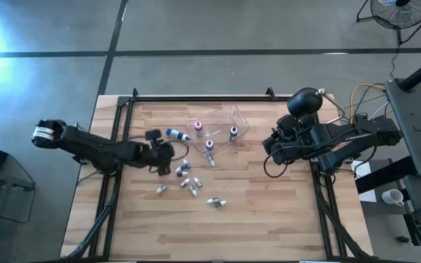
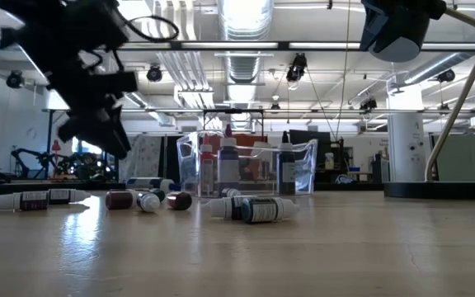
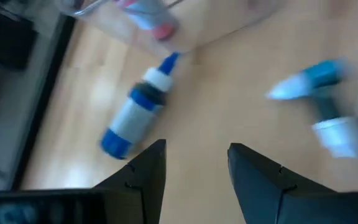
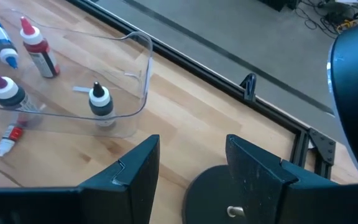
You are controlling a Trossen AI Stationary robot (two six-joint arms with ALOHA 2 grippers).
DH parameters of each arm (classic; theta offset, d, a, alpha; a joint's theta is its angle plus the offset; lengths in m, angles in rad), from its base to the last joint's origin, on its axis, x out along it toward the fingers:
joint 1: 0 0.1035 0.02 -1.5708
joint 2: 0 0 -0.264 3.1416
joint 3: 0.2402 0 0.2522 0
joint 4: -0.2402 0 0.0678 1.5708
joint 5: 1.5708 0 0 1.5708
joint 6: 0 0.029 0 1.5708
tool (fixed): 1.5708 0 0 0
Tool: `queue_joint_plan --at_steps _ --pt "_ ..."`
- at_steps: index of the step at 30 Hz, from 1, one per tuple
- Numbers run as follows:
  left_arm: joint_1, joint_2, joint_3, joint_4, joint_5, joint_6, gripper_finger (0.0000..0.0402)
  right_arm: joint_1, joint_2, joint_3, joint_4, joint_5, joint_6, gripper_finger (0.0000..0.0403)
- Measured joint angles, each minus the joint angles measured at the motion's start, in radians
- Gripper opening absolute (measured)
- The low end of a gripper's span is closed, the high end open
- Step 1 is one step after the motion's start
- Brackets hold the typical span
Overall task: Pick & Place food coloring
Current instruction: Put the large blue food coloring bottle into the transparent bin
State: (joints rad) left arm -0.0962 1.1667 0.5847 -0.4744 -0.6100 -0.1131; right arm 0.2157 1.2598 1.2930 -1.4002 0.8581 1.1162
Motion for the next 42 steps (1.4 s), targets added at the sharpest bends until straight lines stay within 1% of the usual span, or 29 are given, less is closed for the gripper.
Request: queue_joint_plan --at_steps 3,4,6,8,12,16,18,23,29,33,36,39,42 --pt "0.131 0.004 -0.047 0.136 0.029 0.149 0.0147 0.0 0.0 0.0 0.0 -0.003 0.013 0.0176" --pt "0.178 0.007 -0.059 0.187 0.065 0.194 0.0147 0.0 0.0 0.0 0.0 -0.004 0.019 0.0176" --pt "0.263 0.018 -0.078 0.285 0.171 0.285 0.0147 0.0 0.001 0.0 0.0 -0.006 0.032 0.0176" --pt "0.324 0.036 -0.084 0.338 0.25 0.372 0.0147 0.0 0.001 0.0 0.001 -0.006 0.033 0.0176" --pt "0.392 0.086 -0.061 0.363 0.281 0.499 0.0147 0.0 0.001 -0.001 0.002 -0.016 0.037 0.0176" --pt "0.424 0.153 -0.047 0.374 0.367 0.628 0.0147 0.0 0.001 -0.001 0.002 -0.021 0.05 0.0176" --pt "0.435 0.194 -0.043 0.387 0.369 0.674 0.0147 0.0 0.001 -0.001 0.002 -0.021 0.06 0.0176" --pt "0.461 0.263 0.0 0.409 0.365 0.683 0.0147 0.0 0.002 -0.001 0.004 -0.021 0.074 0.0176" --pt "0.47 0.264 0.052 0.382 0.37 0.7 0.0147 0.0 0.002 -0.001 0.004 -0.021 0.107 0.0176" --pt "0.512 0.279 0.053 0.371 0.451 0.782 0.0147 0.0 0.002 -0.001 0.003 -0.021 0.108 0.0176" --pt "0.535 0.301 0.055 0.339 0.486 0.815 0.0147 0.0 0.002 -0.002 0.003 -0.021 0.108 0.0176" --pt "0.541 0.321 0.059 0.313 0.487 0.805 0.0147 0.0 0.002 -0.002 0.003 -0.021 0.108 0.0176" --pt "0.54 0.317 0.063 0.275 0.487 0.725 0.0147 0.0 0.002 -0.003 0.003 -0.021 0.108 0.0176"
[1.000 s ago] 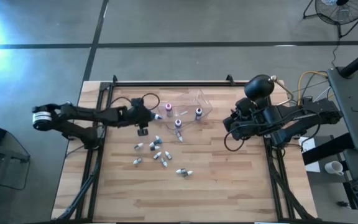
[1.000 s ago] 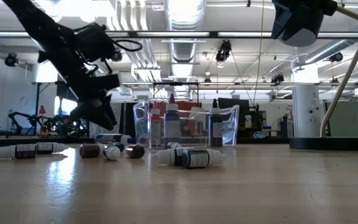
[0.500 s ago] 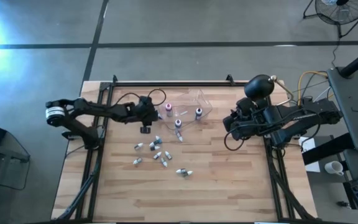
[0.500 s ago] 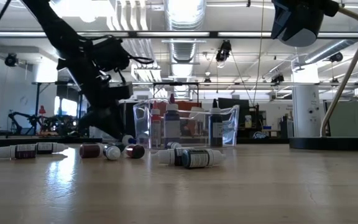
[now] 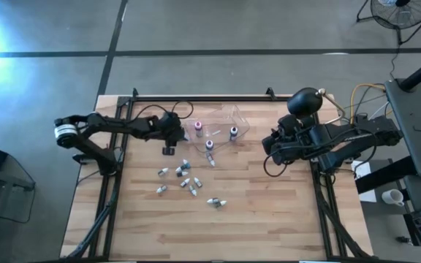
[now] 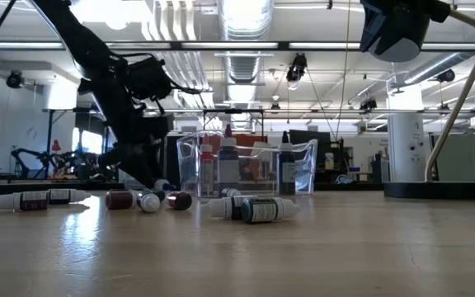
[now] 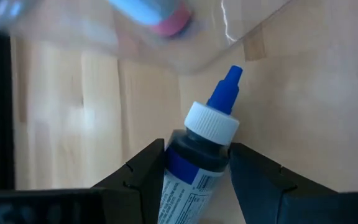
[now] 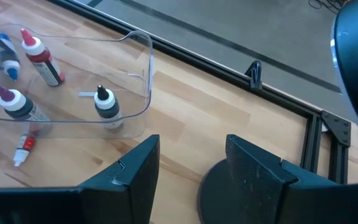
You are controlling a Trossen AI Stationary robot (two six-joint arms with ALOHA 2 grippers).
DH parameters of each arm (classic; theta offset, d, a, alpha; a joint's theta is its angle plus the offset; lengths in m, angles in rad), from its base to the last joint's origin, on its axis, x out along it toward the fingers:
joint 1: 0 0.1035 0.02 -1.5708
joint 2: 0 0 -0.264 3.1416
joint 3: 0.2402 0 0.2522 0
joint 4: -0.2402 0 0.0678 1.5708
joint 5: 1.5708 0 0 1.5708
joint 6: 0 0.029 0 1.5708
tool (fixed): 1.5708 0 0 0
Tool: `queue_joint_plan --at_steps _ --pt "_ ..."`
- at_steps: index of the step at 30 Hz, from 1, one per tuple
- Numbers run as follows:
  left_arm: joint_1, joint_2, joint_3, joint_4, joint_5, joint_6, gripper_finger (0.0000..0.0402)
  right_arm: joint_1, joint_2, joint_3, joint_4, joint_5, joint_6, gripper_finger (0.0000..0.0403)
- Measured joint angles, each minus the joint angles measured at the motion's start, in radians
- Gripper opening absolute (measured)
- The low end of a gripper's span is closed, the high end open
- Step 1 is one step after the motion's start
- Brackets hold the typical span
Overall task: Pick & Place food coloring
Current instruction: Put the large blue food coloring bottle into the transparent bin
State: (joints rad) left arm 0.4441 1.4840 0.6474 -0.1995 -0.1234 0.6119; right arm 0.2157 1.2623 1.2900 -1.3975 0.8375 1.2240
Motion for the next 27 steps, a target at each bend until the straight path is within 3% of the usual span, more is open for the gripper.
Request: queue_joint_plan --at_steps 8,13,22,27 --pt "-0.006 -0.03 0.093 -0.253 0.035 -0.472 0.0147 0.0 0.0 -0.002 0.0 0.0 0.004 0.0176" --pt "-0.006 -0.028 0.128 -0.344 0.131 -0.591 0.0147 0.0 0.0 -0.002 0.0 0.003 0.0 0.0176" --pt "-0.006 -0.031 0.152 -0.335 0.217 -0.647 0.0147 0.0 0.0 -0.013 -0.001 0.003 -0.005 0.0176" --pt "-0.027 -0.045 0.15 -0.335 0.215 -0.484 0.0147 0.0 0.0 -0.025 -0.001 0.002 -0.021 0.0176"
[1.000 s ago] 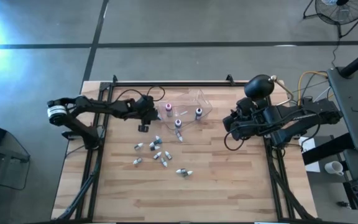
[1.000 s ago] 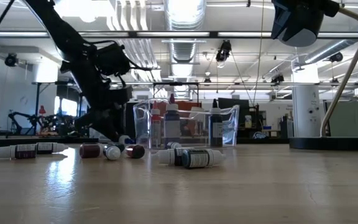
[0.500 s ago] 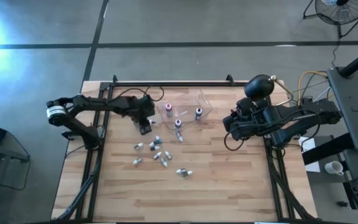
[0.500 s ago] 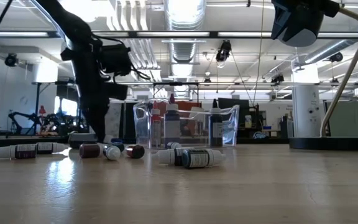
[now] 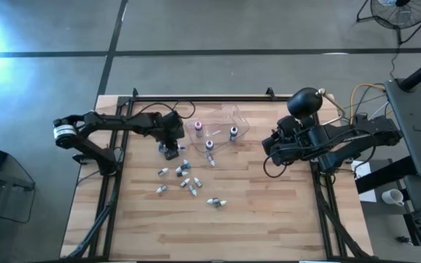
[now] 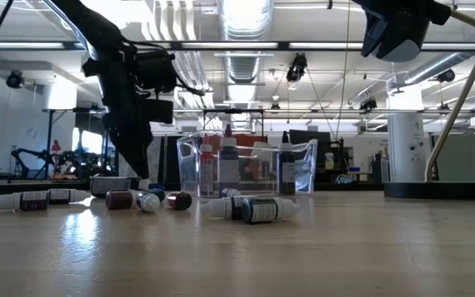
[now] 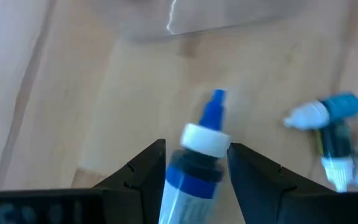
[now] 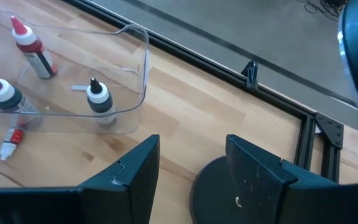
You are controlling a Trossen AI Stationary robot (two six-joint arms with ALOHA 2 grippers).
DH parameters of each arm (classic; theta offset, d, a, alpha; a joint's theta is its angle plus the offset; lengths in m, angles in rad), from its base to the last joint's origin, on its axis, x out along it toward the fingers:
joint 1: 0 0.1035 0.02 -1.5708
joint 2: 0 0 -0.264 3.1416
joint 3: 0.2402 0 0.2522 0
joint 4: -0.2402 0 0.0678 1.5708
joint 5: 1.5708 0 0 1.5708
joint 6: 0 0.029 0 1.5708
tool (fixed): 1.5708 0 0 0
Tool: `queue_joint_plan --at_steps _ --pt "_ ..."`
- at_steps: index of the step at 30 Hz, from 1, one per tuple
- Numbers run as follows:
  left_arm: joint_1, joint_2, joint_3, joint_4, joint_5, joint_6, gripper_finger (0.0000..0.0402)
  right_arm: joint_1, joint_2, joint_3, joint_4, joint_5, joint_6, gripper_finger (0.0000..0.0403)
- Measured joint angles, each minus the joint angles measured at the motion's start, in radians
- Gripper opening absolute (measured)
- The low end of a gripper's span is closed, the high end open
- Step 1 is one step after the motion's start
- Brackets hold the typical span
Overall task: Pick & Place food coloring
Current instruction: Put the large blue food coloring bottle into the transparent bin
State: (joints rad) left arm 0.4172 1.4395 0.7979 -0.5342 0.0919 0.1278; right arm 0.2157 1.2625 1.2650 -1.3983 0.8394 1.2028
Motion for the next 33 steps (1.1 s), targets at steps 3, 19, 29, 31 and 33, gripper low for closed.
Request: queue_joint_plan --at_steps 3,19,29,31,33 --pt "-0.032 0.0 -0.002 0.002 0.0 0.118 0.0147 0.0 0.0 -0.01 0.0 -0.001 -0.003 0.0176" --pt "-0.099 0.028 -0.008 0.091 -0.138 0.219 0.0147 0.0 0.0 -0.029 -0.001 -0.002 -0.009 0.0176" --pt "-0.099 0.117 -0.019 0.11 -0.126 0.239 0.0147 0.0 0.0 -0.029 -0.002 -0.002 -0.009 0.0176" --pt "-0.099 0.132 -0.016 0.12 -0.136 0.238 0.0147 0.0 0.0 -0.029 -0.002 -0.002 -0.009 0.0176" --pt "-0.099 0.141 -0.014 0.116 -0.147 0.237 0.0145 0.0 0.0 -0.029 -0.002 -0.002 -0.006 0.0176"
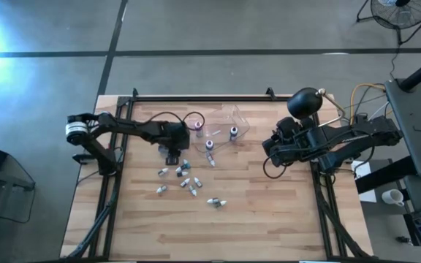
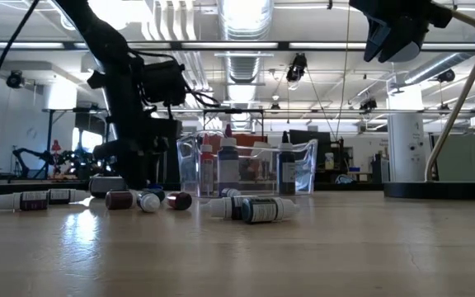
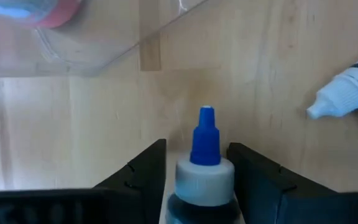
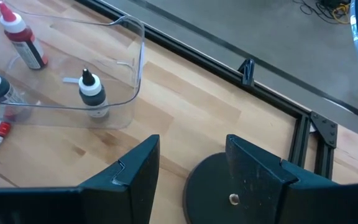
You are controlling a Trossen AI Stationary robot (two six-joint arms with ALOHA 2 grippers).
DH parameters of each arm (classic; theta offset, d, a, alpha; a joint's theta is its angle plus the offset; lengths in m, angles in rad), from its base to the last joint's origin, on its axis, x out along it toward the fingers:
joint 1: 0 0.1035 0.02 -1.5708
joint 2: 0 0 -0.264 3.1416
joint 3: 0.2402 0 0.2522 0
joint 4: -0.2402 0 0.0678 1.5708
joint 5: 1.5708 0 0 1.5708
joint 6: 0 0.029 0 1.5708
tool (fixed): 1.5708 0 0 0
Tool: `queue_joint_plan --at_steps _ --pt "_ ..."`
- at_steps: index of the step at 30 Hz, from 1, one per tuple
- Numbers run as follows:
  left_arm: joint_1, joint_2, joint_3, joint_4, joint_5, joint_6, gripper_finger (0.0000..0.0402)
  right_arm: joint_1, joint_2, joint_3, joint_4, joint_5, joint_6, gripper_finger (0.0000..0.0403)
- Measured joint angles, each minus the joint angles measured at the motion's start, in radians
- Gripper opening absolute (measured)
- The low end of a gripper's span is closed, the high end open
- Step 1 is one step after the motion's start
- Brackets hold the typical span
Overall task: Pick & Place food coloring
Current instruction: Put the large blue food coloring bottle into the transparent bin
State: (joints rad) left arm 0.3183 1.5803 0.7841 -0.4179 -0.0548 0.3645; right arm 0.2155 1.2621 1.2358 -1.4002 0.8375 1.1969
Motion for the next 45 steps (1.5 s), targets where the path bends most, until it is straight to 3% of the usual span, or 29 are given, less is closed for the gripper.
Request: queue_joint_plan --at_steps 7,11,15,20,25,30,34,37,45 --pt "0.0 -0.014 0.007 -0.041 -0.058 0.006 0.0093 0.0 0.0 0.0 0.0 0.0 0.005 0.0176" --pt "0.0 -0.016 0.013 -0.086 -0.103 0.004 0.0093 -0.001 0.0 0.0 0.0 0.0 0.008 0.0176" --pt "-0.003 -0.056 0.049 -0.101 -0.103 -0.098 0.0093 -0.001 0.0 0.003 0.001 0.0 0.008 0.0176" --pt "-0.009 -0.217 0.125 -0.059 -0.089 -0.278 0.0093 -0.001 -0.002 0.028 0.001 0.023 0.008 0.0176" --pt "-0.017 -0.395 0.145 0.134 -0.059 -0.444 0.0093 0.0 -0.004 0.045 0.001 0.063 0.008 0.0176" --pt "-0.019 -0.424 0.137 0.27 -0.059 -0.505 0.0093 0.0 -0.004 0.045 0.001 0.082 0.004 0.0176" --pt "-0.035 -0.37 0.076 0.602 -0.015 -0.56 0.0093 0.0 -0.004 0.045 0.001 0.082 0.0 0.0176" --pt "-0.053 -0.288 0.009 0.754 -0.015 -0.571 0.0093 0.0 -0.004 0.045 0.0 0.079 -0.001 0.0176" --pt "-0.08 -0.106 -0.131 1.209 -0.183 -0.578 0.0093 -0.001 -0.005 0.047 -0.003 0.045 -0.004 0.0176"
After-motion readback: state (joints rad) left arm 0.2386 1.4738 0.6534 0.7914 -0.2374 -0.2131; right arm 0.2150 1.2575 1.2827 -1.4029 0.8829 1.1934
